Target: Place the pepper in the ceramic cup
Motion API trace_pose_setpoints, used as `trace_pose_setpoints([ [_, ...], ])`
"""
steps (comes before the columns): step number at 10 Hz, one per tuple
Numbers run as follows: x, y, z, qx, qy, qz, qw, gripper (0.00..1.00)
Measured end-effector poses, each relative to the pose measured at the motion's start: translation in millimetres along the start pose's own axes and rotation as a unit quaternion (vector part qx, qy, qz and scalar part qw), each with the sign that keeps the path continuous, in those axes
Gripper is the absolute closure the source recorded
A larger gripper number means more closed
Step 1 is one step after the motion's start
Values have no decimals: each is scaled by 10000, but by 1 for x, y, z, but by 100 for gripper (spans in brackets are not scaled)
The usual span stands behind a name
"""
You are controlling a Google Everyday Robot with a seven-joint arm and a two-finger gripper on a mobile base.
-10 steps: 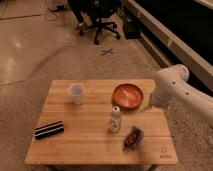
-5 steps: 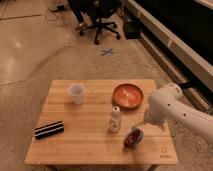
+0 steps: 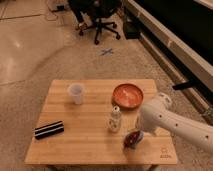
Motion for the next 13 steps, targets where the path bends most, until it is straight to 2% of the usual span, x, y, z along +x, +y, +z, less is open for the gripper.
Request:
trace_pose_setpoints([
  [2,-6,1,14,-27,-64,-3,10000,21],
  [3,-8,1,17,-43,-78,-2,10000,25],
  [4,-9,1,20,-60,-93,-5,9999,33],
  [5,-10,1,23,-86,-120,-19,9999,45],
  [8,-14,-2,29,-157,-208,-84,9996,73],
  [9,-15,-3,28,-173,-264,-80,9995,85],
  [11,-14,-4,19,-193,-326,-99,9992,99],
  [13,-1,-12,-5,-159,-352,-249,9989,100],
])
